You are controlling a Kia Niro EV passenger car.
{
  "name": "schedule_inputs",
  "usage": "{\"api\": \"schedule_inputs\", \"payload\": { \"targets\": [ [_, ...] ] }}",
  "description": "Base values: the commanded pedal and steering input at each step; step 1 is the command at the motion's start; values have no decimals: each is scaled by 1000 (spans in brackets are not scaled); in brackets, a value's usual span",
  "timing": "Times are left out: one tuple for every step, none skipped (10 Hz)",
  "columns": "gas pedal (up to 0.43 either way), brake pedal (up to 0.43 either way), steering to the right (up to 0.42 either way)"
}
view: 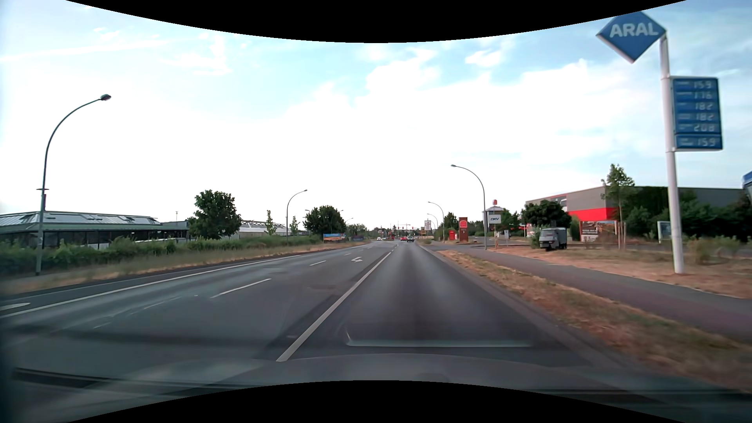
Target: Follow the waypoints while adhering to traffic rules and regulations
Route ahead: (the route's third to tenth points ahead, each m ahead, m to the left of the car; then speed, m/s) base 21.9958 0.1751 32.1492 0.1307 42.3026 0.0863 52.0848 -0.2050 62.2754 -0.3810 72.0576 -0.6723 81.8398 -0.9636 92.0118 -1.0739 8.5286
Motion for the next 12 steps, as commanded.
{"api": "schedule_inputs", "payload": {
  "targets": [
    [189,0,13],
    [189,0,9],
    [189,0,5],
    [189,0,4],
    [189,0,4],
    [189,0,4],
    [189,0,4],
    [189,0,4],
    [189,0,4],
    [189,0,2],
    [189,0,-4],
    [189,0,-9]
  ]
}}
